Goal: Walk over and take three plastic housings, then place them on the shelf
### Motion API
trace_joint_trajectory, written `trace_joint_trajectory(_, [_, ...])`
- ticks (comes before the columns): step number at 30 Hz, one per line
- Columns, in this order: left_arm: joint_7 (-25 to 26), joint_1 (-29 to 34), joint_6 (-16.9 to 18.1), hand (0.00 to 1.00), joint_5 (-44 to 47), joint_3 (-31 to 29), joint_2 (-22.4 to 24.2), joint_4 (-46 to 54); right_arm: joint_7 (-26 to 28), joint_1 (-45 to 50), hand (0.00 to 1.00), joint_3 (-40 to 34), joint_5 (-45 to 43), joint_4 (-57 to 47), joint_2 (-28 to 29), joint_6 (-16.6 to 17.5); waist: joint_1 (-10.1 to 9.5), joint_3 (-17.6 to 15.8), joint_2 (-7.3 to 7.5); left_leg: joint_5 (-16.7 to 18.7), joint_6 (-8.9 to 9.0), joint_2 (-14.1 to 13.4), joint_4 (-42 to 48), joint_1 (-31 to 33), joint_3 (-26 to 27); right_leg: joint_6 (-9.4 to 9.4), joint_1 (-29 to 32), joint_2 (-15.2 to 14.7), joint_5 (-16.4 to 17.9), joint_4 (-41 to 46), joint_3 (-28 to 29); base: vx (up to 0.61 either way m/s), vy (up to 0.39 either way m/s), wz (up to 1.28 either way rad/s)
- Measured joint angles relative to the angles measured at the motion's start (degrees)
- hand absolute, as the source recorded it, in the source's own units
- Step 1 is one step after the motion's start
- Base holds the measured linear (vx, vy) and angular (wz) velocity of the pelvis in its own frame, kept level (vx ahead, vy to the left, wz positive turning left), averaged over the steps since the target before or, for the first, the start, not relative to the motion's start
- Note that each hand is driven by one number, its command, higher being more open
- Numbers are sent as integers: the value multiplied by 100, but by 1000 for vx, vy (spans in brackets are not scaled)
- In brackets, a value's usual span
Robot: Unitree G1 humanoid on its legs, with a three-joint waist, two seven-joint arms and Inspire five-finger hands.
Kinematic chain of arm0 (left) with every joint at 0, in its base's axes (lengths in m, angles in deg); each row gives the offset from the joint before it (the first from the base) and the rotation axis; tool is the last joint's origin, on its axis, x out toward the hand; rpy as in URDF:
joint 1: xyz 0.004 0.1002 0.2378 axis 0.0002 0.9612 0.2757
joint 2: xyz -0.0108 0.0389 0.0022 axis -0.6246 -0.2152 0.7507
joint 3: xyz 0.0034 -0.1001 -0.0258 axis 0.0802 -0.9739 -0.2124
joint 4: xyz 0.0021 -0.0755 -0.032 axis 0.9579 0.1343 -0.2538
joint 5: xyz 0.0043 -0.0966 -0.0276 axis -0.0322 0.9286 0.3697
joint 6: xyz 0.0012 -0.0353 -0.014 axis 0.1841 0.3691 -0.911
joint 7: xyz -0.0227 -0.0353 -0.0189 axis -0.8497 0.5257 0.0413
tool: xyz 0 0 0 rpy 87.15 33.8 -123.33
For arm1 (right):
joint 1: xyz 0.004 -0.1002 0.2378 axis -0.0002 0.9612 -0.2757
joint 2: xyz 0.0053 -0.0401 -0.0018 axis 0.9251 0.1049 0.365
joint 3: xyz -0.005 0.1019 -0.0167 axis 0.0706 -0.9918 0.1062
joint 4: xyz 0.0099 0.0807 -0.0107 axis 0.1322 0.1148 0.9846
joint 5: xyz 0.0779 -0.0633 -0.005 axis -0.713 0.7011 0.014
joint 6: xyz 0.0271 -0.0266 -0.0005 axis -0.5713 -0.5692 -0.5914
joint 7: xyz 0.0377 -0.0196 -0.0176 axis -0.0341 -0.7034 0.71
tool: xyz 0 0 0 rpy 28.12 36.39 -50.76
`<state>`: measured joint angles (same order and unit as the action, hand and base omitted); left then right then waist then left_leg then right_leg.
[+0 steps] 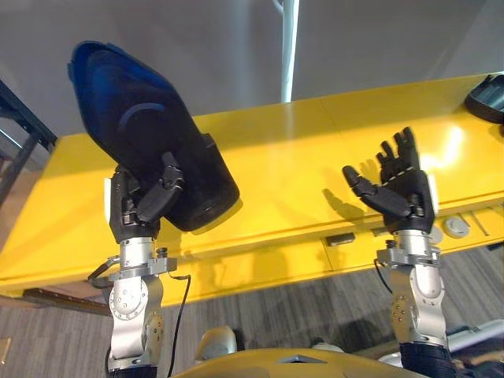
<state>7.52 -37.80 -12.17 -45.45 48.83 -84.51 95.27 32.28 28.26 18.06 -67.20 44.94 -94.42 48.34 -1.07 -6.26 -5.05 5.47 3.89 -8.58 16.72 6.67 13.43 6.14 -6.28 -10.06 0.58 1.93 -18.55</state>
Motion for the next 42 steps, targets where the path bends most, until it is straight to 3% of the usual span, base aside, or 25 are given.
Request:
trace_joint_trajectory(3, [-106,-27,-5,0,-5,80,-97,137,-97,33,100,9,12,-10,193,91,159,5,238,-191,-170,430,-695,-366,206,44,45,-362,-44,36,11,158,170,-9])
trace_joint_trajectory(6, [-299,-35,-73,0,-7,91,-261,167,-85,89,100,-27,20,-120,400,91,257,0,342,-222,-217,567,-841,-413,260,125,90,-473,-94,36,4,95,99,-2])
trace_joint_trajectory(12, [-590,-39,-425,0,1,322,-287,318,-105,355,100,-53,71,-942,427,93,313,-1,341,-288,-212,577,-1182,-654,262,137,38,-435,-100,63,8,29,-2,-2])
trace_joint_trajectory(16, [-703,-520,-983,0,16,803,-538,590,-210,450,100,-64,90,-1157,419,73,366,0,345,-410,-205,597,-1429,-775,371,124,110,-432,-92,115,115,-37,17,-10])
trace_joint_trajectory(20, [-266,-1190,-1859,0,26,1113,-699,477,-213,477,100,-47,275,-1299,342,-85,547,-3,350,-502,-189,611,-1658,-916,669,121,260,-417,-90,98,410,-68,28,-37])
trace_joint_trajectory(27, [725,-2351,-2607,0,51,1306,-744,-1087,92,525,100,-267,97,-1520,266,-167,982,-8,358,-804,-135,594,-2169,-1100,1041,139,534,-283,-103,87,763,-64,-4,-31])
trace_joint_trajectory(37, [1494,-3692,-2775,0,728,1264,-932,-2726,569,658,100,-136,49,-1509,21,-183,1160,-10,362,-870,-70,492,-2181,-1100,1184,114,630,-143,-138,87,922,-12,-7,-8])
trace_joint_trajectory(42, [1654,-3919,-2848,0,932,1171,-990,-3073,700,664,100,-93,40,-1505,22,-247,1255,-9,361,-881,-79,493,-2181,-1043,1215,104,706,-138,-176,80,965,-5,7,-2])
